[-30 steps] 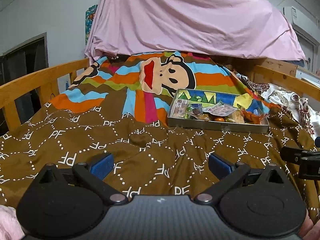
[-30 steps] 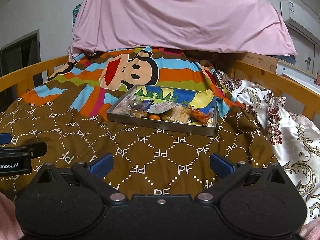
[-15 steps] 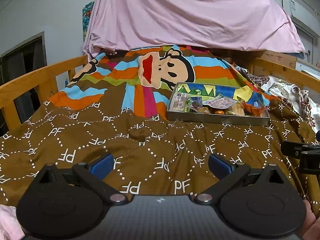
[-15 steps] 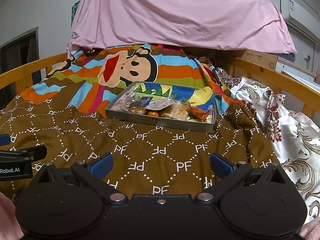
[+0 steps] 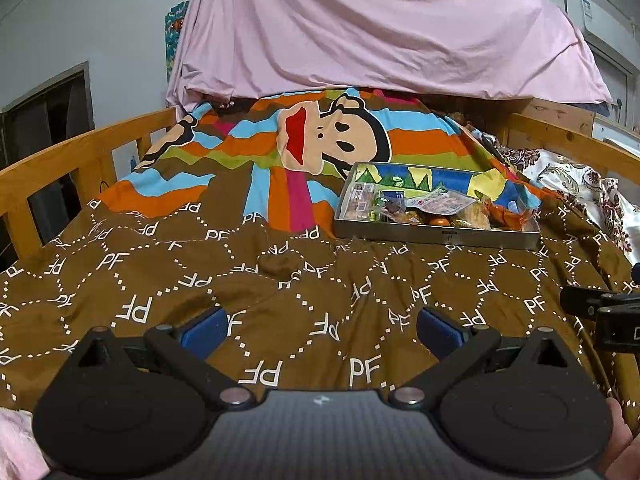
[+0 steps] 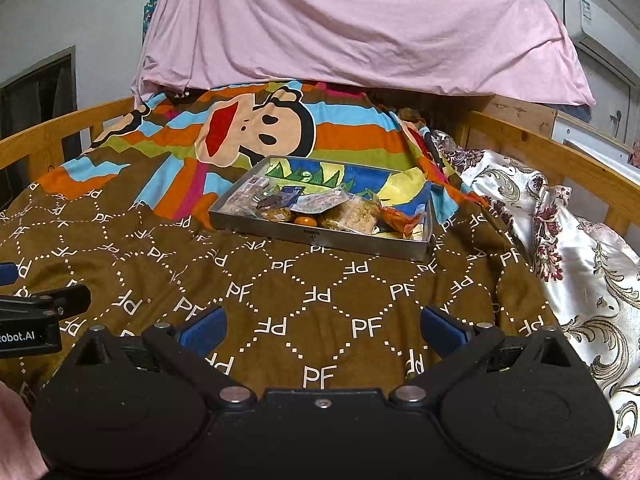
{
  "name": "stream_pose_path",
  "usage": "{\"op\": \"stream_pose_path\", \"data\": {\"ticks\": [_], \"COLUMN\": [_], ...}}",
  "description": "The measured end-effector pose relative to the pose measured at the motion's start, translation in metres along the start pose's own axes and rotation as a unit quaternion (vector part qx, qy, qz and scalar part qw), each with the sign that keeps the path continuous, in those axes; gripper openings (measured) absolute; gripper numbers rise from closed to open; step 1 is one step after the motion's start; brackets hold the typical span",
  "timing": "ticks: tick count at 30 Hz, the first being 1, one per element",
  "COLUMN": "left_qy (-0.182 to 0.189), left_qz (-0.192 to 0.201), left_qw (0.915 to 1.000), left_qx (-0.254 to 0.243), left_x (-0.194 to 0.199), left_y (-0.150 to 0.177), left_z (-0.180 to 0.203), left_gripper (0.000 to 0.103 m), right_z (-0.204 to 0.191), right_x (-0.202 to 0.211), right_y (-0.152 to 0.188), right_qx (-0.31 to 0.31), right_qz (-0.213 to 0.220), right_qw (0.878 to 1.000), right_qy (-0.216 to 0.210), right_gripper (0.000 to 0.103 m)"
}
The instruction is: Organize snacks
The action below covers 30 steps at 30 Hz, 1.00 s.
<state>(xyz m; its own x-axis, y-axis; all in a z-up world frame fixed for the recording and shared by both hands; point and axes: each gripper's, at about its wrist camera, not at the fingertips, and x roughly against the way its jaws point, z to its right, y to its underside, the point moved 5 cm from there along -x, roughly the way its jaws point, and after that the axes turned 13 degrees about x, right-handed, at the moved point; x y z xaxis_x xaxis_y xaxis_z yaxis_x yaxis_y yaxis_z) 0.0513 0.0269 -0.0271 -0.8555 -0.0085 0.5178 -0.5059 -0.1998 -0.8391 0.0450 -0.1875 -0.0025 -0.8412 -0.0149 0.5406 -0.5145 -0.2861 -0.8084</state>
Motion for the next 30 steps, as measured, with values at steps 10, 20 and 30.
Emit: {"op": "stream_pose_path", "data": {"ticks": [10, 20, 30], "left_qy": [0.0, 0.0, 0.0], "left_qz": [-0.001, -0.005, -0.005], "left_qw": [1.0, 1.0, 1.0], "left_qx": [0.0, -0.001, -0.002], "left_x": [-0.0002, -0.0014, -0.0021], "left_y": [-0.0002, 0.0031, 0.0038], "left_z": [-0.0004, -0.0028, -0.0029], "left_gripper": [0.103, 0.103, 0.103], "right_z": [0.0017, 0.0042, 0.003], "right_x": [-0.0023, -0.003, -0.003], "right_y": [0.0027, 0.0043, 0.0036], "right_qx": [0.002, -0.006, -0.003], "right_qz": [-0.004, -0.009, -0.011], "right_qw": [1.0, 1.0, 1.0], "right_qy": [0.0, 0.0, 0.001], "right_gripper": [0.102, 0.102, 0.102]}}
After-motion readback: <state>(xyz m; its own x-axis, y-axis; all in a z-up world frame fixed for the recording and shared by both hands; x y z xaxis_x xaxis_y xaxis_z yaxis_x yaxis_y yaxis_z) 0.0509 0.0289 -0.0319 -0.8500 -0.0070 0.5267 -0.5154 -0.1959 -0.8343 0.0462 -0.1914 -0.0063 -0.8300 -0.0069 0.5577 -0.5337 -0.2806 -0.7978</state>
